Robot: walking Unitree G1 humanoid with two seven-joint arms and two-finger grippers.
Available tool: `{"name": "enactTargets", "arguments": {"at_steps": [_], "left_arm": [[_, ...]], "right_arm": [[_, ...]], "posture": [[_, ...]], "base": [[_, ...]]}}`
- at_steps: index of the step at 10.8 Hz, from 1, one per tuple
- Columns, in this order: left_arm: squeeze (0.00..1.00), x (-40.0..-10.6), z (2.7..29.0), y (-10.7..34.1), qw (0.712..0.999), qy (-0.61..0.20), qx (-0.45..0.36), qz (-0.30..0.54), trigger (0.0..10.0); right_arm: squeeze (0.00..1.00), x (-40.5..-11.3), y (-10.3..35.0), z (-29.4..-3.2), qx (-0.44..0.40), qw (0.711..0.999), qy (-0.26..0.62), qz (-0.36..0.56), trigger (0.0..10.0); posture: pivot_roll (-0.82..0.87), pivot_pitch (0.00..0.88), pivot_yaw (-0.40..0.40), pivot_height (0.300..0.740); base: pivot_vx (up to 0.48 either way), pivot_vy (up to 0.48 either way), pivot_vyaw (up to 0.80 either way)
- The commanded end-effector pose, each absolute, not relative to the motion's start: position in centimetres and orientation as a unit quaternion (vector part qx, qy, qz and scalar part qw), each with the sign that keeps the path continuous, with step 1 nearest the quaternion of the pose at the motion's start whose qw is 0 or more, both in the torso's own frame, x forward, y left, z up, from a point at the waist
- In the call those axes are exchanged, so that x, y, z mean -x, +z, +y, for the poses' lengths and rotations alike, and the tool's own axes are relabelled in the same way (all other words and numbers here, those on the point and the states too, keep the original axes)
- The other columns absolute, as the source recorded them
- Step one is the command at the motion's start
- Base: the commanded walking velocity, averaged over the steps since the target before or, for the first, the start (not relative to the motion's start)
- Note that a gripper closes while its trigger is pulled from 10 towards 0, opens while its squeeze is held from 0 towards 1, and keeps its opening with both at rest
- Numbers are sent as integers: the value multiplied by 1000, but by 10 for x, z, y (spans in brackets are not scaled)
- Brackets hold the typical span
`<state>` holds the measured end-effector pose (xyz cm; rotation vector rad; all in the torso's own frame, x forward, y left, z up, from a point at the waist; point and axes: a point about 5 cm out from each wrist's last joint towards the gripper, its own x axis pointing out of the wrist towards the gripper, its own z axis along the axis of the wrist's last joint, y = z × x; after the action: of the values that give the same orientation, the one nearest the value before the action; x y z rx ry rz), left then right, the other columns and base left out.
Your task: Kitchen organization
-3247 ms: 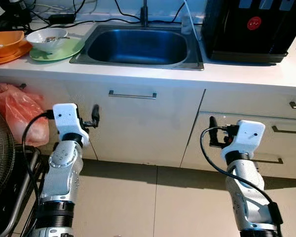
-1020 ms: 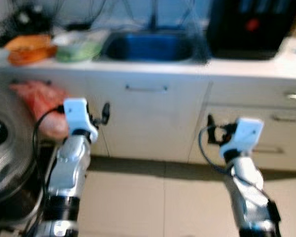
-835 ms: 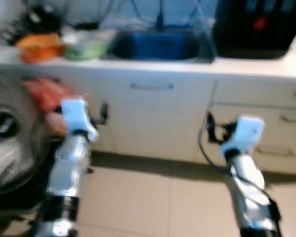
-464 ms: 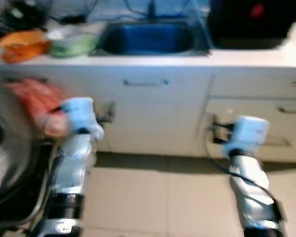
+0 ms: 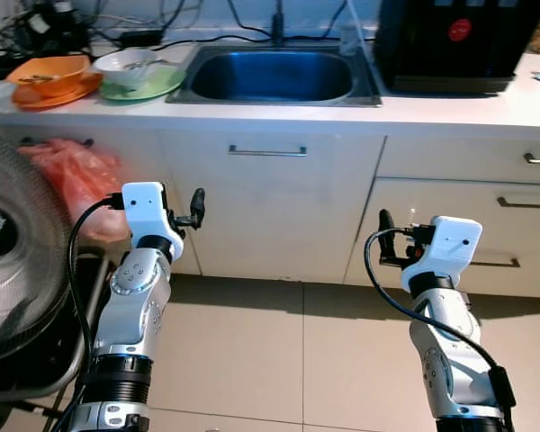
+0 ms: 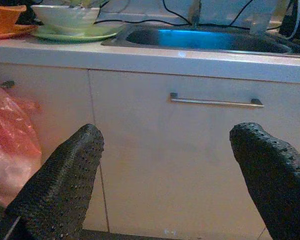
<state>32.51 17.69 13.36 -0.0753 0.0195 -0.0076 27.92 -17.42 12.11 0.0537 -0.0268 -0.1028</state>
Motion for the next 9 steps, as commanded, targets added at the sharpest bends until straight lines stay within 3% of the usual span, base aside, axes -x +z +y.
{"name": "enactTargets", "arguments": {"at_steps": [1,5,9], "left_arm": [[0,-326,181,137,999,-1,33,7,10000],[0,-327,181,143,999,6,41,0,10000],[0,-338,170,190,996,-18,43,-73,10000]], "right_arm": [[0,-280,125,-172,-29,998,-46,-19,10000],[0,-282,131,-170,-27,999,-35,-31,10000],[0,-287,158,-158,-17,997,-4,-77,10000]], "posture": [[28,18,46,740],[27,13,44,740],[26,11,42,740]], "base": [[454,0,0],[460,0,0],[461,0,0]]}}
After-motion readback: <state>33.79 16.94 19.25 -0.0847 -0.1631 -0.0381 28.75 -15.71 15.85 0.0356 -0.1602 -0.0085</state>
